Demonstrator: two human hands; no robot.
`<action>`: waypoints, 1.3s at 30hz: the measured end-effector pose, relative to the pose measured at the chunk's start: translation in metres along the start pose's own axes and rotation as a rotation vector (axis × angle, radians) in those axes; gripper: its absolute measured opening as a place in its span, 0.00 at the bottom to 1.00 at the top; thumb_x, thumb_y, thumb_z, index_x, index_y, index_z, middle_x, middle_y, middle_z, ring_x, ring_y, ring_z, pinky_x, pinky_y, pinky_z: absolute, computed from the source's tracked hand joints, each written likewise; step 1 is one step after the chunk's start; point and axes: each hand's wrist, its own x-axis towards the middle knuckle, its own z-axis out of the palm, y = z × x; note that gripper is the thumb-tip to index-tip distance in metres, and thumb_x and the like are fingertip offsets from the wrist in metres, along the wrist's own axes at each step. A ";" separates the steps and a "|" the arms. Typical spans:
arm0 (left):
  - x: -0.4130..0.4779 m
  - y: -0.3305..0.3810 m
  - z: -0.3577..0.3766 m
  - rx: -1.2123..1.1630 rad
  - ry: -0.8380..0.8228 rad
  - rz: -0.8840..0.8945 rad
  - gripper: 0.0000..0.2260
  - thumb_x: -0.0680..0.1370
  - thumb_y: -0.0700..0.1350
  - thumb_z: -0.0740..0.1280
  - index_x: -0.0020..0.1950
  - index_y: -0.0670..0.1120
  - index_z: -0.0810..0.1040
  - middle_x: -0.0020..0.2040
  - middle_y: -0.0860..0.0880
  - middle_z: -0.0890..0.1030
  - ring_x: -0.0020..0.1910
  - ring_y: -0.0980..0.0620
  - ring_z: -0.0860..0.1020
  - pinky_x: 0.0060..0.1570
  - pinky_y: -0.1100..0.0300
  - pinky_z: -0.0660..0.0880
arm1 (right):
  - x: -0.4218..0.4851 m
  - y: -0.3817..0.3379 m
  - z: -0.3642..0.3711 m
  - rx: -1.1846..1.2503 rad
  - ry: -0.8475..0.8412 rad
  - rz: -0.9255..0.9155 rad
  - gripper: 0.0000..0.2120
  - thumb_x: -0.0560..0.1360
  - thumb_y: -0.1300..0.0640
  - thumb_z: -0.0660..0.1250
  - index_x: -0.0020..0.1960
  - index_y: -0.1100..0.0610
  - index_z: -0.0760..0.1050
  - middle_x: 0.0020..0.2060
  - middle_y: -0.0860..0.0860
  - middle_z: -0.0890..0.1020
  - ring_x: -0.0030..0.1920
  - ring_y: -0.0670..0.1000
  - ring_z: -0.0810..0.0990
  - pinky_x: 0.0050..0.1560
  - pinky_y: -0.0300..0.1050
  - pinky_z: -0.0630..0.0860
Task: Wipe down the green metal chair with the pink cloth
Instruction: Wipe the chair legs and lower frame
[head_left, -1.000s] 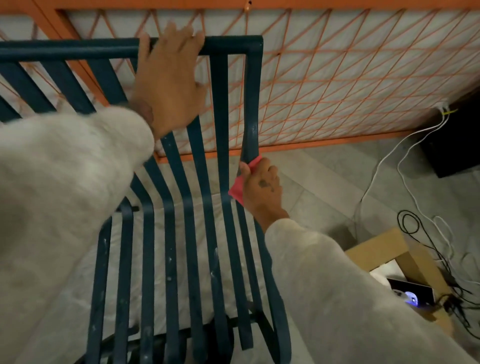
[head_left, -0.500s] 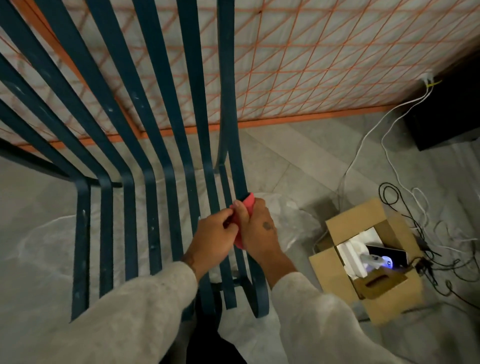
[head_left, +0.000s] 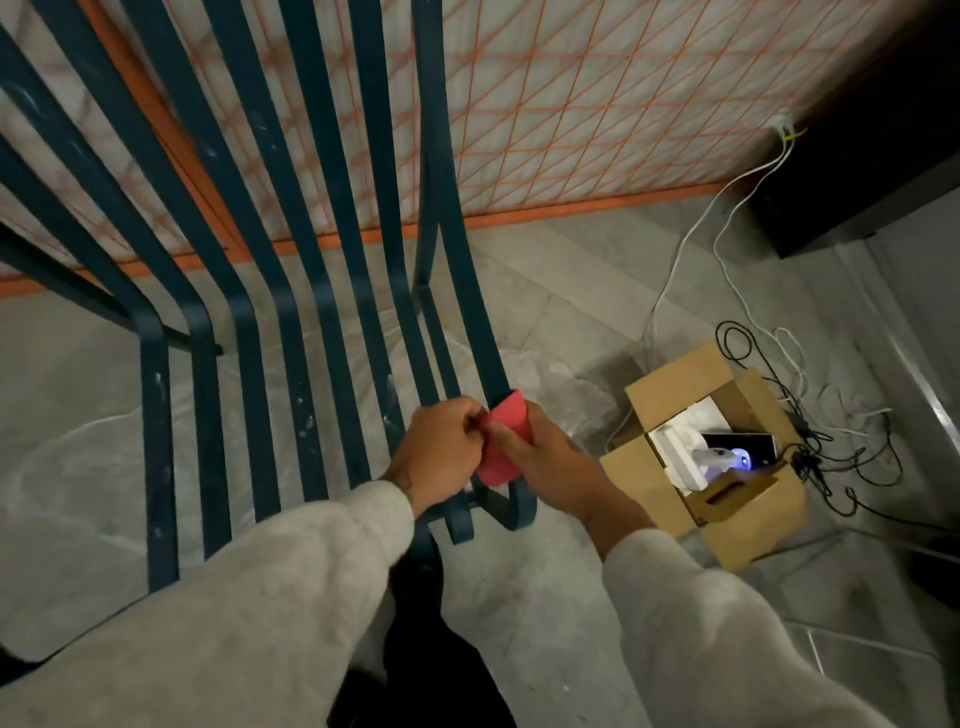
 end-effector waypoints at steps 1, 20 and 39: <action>0.000 0.000 0.001 0.009 0.010 0.016 0.08 0.81 0.40 0.62 0.54 0.48 0.80 0.46 0.51 0.82 0.42 0.57 0.80 0.38 0.72 0.70 | 0.000 0.001 0.001 -0.033 0.018 -0.007 0.26 0.80 0.36 0.58 0.72 0.48 0.60 0.59 0.47 0.73 0.59 0.51 0.75 0.62 0.49 0.72; 0.004 -0.035 0.027 -0.018 0.244 0.258 0.09 0.77 0.37 0.68 0.54 0.49 0.82 0.46 0.53 0.83 0.46 0.59 0.81 0.48 0.66 0.76 | 0.008 0.025 0.017 0.004 0.227 -0.304 0.22 0.81 0.39 0.59 0.66 0.54 0.67 0.53 0.49 0.75 0.43 0.40 0.73 0.34 0.32 0.67; -0.020 -0.089 0.087 -0.062 0.510 0.719 0.11 0.78 0.41 0.68 0.60 0.51 0.81 0.50 0.58 0.83 0.50 0.61 0.81 0.52 0.66 0.77 | 0.016 0.105 0.059 0.301 0.405 -0.785 0.14 0.81 0.42 0.61 0.61 0.49 0.72 0.52 0.48 0.80 0.50 0.46 0.80 0.49 0.43 0.78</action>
